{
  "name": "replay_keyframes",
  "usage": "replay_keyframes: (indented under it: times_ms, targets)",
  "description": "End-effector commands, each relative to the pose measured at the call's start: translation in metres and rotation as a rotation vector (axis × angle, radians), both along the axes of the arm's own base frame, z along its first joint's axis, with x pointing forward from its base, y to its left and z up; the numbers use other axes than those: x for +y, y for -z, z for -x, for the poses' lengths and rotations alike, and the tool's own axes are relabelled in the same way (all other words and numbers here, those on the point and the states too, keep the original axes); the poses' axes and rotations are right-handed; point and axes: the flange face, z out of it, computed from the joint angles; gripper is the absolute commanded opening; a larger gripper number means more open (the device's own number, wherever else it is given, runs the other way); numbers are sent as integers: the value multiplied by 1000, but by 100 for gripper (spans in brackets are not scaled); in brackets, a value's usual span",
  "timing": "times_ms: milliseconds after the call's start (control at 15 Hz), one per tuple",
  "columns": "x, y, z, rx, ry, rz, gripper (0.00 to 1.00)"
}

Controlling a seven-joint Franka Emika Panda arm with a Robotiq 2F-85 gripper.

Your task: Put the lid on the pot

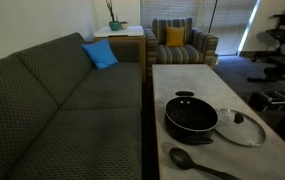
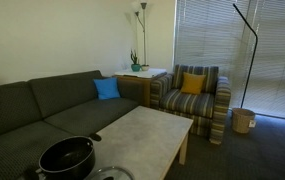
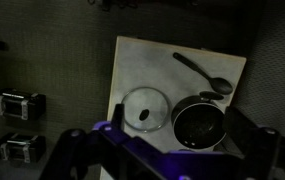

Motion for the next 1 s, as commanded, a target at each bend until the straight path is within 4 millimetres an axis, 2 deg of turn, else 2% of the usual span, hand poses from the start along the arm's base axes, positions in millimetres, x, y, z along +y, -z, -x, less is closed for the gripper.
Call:
replay_keyframes:
  times_ms: [0,267,533,733,800,867,933]
  targets:
    - [-8,15,-41,97,-45,-73,100]
    - [-25,35,-82,165,-43,-149,100]
    - [-31,79,-135,283,-21,-202,100]
    - [-35,124,-169,361,16,-245,100]
    - [-36,134,-177,386,22,-268,100]
    - [-28,115,-154,325,23,-222,100]
    - [-30,128,-163,352,28,-232,100]
